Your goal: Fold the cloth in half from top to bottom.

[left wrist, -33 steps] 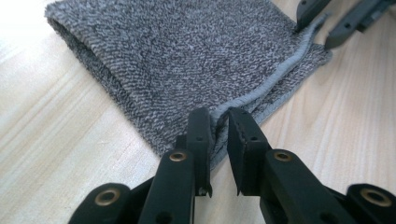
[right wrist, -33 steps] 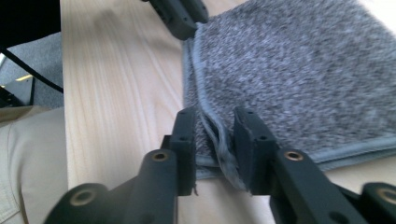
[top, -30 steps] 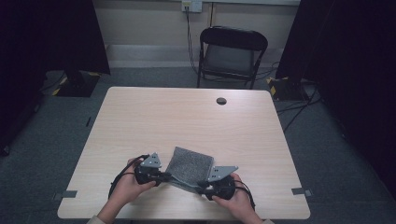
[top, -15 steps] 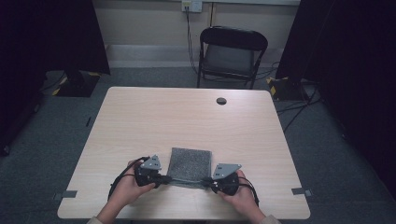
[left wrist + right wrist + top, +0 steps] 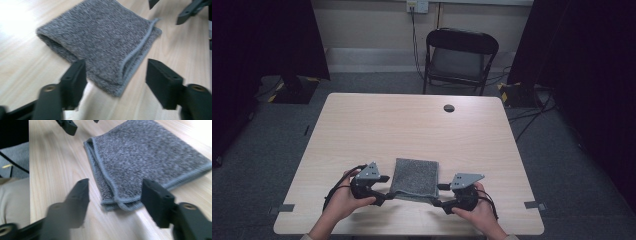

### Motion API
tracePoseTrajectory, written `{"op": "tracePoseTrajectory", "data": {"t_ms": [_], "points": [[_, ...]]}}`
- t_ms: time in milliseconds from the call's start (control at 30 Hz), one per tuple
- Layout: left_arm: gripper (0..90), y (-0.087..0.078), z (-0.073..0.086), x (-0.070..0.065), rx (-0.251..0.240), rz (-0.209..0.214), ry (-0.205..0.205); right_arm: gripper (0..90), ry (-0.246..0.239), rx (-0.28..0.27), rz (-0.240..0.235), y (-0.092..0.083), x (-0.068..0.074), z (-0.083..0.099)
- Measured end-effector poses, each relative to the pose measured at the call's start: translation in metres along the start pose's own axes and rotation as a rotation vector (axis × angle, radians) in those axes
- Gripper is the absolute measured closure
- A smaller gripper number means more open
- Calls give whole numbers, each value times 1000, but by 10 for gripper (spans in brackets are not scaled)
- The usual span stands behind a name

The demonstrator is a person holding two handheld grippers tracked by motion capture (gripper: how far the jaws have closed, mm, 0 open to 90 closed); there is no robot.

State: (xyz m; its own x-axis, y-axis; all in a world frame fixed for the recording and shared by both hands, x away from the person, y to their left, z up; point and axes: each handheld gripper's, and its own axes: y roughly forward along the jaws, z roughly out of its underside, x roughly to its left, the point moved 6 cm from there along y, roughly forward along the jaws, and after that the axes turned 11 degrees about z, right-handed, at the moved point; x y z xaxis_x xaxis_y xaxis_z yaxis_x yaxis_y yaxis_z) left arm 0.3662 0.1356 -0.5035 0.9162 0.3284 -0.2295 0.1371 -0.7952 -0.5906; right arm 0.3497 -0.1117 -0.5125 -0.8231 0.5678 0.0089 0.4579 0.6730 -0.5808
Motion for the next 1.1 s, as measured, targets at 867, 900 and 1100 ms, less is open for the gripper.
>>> {"op": "tracePoseTrajectory", "data": {"t_ms": [867, 900, 1100], "points": [[188, -27, 10, 6, 11, -44, -14, 195, 65, 20, 42, -36, -34, 21], [188, -28, 11, 6, 13, -47, -14, 195, 70, 17, 51, -38, -36, 22], [188, -34, 18, 11, 24, -62, -23, 196, 91, 12, 63, -45, -44, 26]]}}
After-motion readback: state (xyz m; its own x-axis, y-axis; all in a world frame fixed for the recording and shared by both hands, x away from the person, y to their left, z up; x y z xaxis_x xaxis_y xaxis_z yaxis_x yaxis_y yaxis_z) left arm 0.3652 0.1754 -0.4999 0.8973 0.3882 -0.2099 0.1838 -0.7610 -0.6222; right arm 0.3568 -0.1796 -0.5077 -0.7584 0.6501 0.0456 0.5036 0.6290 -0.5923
